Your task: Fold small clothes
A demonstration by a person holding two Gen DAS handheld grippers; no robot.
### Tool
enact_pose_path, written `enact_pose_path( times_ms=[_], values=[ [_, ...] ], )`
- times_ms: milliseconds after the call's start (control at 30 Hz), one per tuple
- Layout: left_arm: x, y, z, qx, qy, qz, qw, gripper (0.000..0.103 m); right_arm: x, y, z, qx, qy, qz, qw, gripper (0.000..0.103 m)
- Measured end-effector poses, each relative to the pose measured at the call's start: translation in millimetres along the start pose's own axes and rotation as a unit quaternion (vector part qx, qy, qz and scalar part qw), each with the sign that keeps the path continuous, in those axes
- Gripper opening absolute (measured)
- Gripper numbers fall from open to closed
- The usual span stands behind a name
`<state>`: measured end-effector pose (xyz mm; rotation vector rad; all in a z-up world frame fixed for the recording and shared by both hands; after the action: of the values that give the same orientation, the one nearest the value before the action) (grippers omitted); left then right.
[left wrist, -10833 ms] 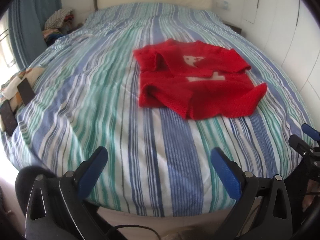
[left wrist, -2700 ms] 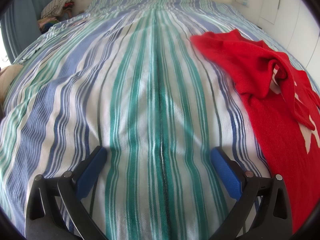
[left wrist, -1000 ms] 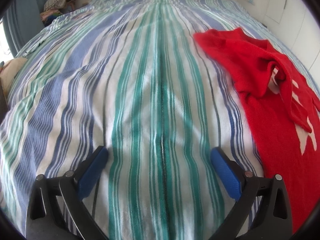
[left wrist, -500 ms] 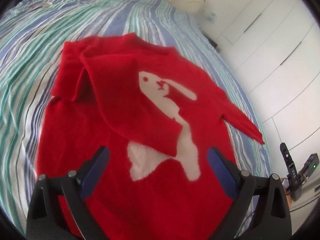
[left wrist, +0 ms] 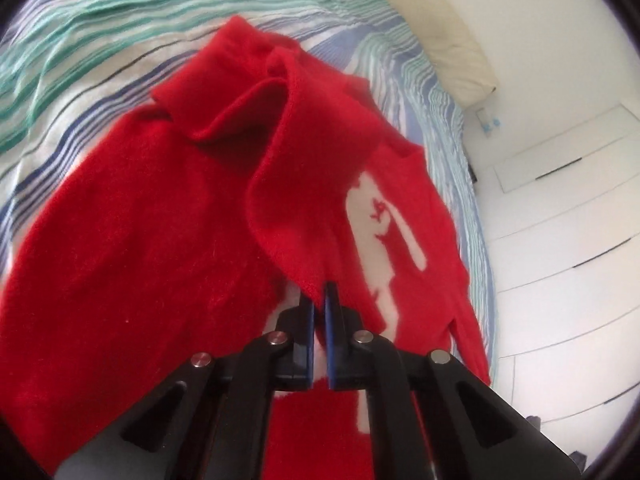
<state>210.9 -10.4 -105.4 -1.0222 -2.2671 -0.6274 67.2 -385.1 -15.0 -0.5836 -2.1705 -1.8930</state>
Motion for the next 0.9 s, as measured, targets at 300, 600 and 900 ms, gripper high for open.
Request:
enact_pose_path(
  times_ms=[300, 600, 900],
  values=[
    [127, 98, -11, -0.199, 0.111, -0.035, 0.973, 0.003, -2, 1, 5, 0.004, 0.014, -0.003, 1.0, 0.083],
    [114, 142, 57, -0.24, 0.16, -0.025, 0.9571, 0.065, -13, -5, 24, 0.036, 0.009, 0.015, 0.999, 0.083],
    [122, 151, 119, -0.083, 0.076, -0.021, 0.9935, 0.067, -20, -8, 31, 0.055, 0.01, 0.023, 0.998, 0.083]
  ],
)
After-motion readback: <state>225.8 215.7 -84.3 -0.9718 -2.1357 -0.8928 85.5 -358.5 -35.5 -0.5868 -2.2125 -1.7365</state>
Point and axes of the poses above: each gripper's, at about its wrist camera, not at the fingertips, and x roughly against the way its jaws point, z to its left, y to its top, the point moved 1 cm from there along -x, roughly the way its jaws point, and after that the axes turned 13 degrees about x, right-handed, at the moved point
